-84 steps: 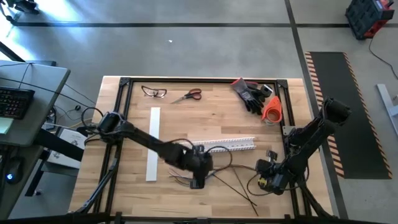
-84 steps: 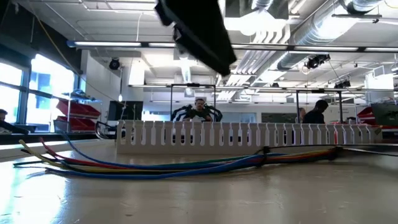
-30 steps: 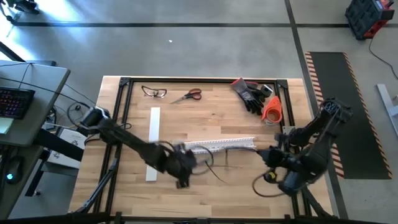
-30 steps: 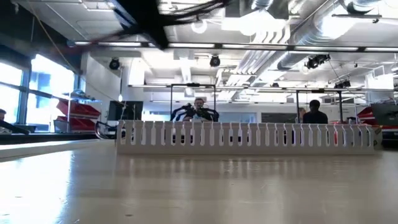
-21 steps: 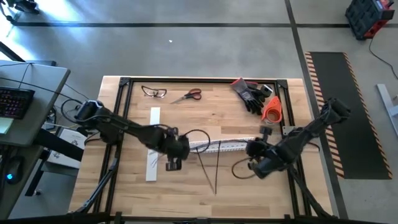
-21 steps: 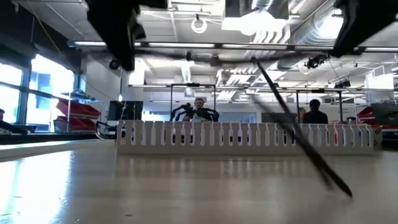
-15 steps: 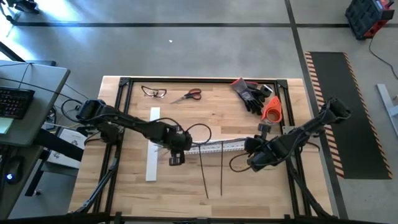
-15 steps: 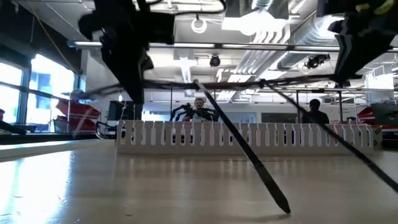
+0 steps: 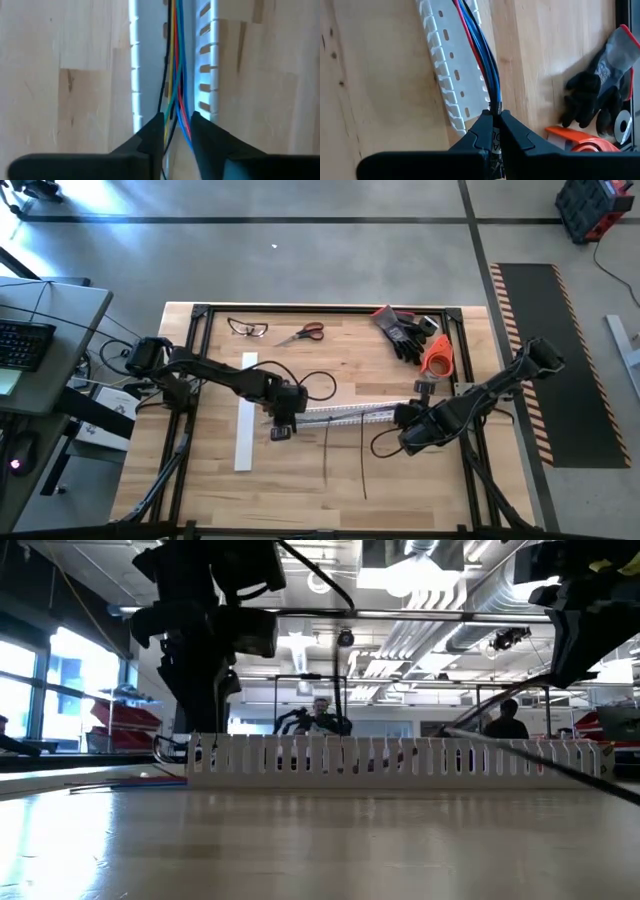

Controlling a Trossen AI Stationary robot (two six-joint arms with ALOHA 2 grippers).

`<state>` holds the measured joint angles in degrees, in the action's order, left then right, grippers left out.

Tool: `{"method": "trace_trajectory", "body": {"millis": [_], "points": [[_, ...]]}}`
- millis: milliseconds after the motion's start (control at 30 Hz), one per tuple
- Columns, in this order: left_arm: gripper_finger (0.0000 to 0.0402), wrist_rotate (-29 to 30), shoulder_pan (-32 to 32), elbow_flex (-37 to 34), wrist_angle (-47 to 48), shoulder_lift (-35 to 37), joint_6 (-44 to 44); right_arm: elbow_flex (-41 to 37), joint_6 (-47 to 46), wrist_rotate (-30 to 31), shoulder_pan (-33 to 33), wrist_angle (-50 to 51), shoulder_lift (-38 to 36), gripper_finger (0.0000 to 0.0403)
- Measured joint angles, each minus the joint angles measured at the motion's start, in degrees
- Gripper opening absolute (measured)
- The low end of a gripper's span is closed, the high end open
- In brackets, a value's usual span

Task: Ziptie cables
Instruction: Put the zip tied cable wires into the white cable duct

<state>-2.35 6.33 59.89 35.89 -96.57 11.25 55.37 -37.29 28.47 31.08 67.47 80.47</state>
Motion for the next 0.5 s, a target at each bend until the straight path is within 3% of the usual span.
{"method": "trace_trajectory", "body": {"millis": [200,500], "points": [[0.0116,0.1,0.0,0.2,-0.5,1.1,-0.2,0.0,1.8,-1.3,-2.0,-0.2,0.0,0.0],[0.0122,2.2,4.4,0.3,-11.2,1.5,2.6,0.0,8.1,-8.6,-5.6,-0.4,0.0,0.0]]}}
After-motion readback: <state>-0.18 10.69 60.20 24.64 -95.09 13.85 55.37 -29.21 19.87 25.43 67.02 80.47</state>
